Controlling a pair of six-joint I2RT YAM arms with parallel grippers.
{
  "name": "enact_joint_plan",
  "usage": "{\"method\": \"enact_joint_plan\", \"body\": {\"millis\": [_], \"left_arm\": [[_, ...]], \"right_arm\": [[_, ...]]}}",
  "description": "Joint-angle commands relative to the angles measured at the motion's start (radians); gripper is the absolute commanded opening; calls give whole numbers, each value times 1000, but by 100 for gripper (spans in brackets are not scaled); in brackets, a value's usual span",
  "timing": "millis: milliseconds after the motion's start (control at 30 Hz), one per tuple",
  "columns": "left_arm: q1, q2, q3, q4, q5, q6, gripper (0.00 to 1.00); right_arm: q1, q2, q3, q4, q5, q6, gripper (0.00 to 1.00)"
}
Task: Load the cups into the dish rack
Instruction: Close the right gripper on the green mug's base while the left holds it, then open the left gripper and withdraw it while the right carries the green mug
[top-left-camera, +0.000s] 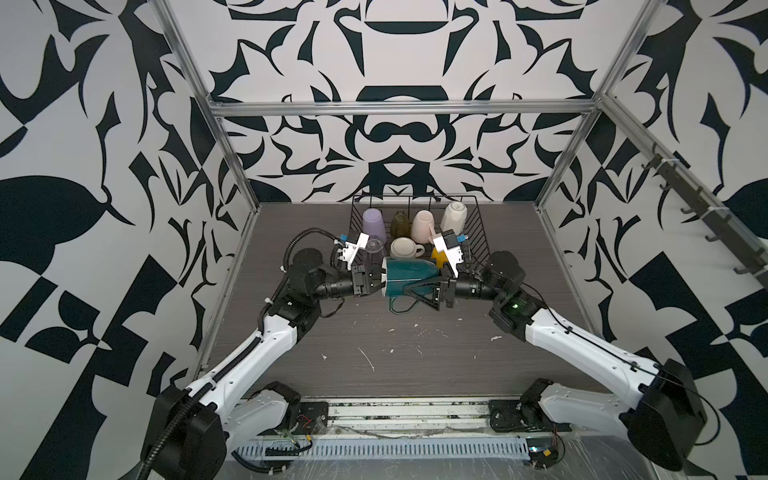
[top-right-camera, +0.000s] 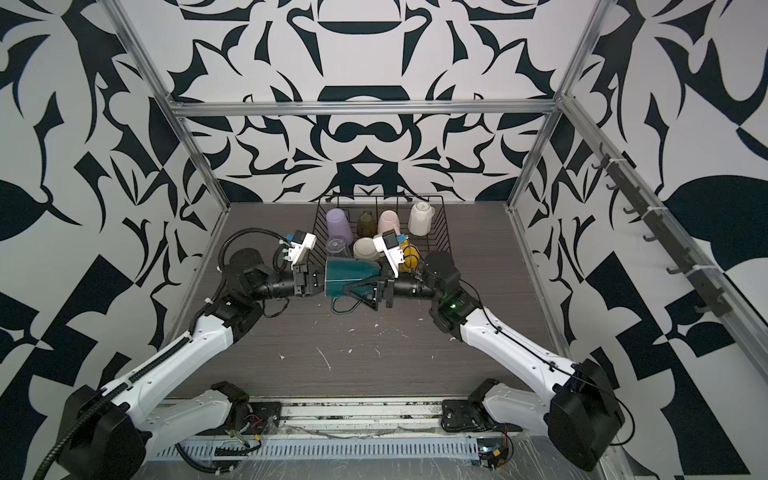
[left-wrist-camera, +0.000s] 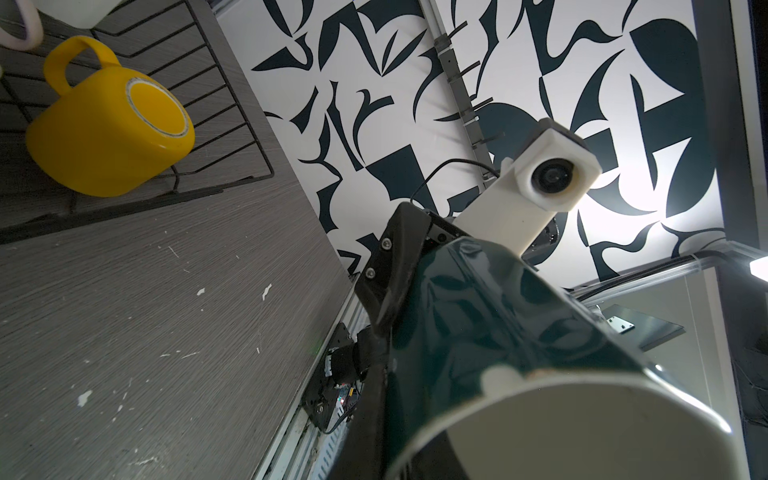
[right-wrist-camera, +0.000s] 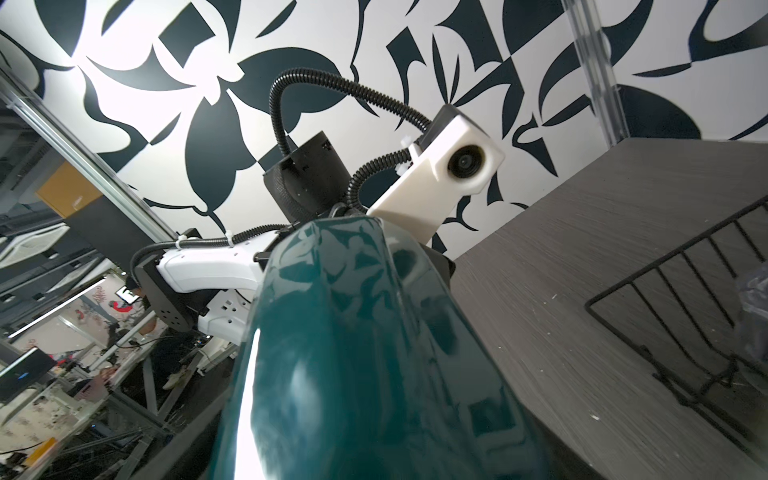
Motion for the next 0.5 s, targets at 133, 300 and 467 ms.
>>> {"method": "enact_joint_plan", "body": {"millis": [133, 300, 467], "left_arm": [[-8, -8, 5, 119, 41, -27, 0], [-8, -8, 6, 117, 43, -27, 0], [-8, -14, 7, 106, 33, -21, 0]], "right_arm": [[9, 25, 49, 34, 45, 9, 56], [9, 21, 53, 13, 61, 0, 31], [9, 6, 79, -89, 102, -40, 0]]}}
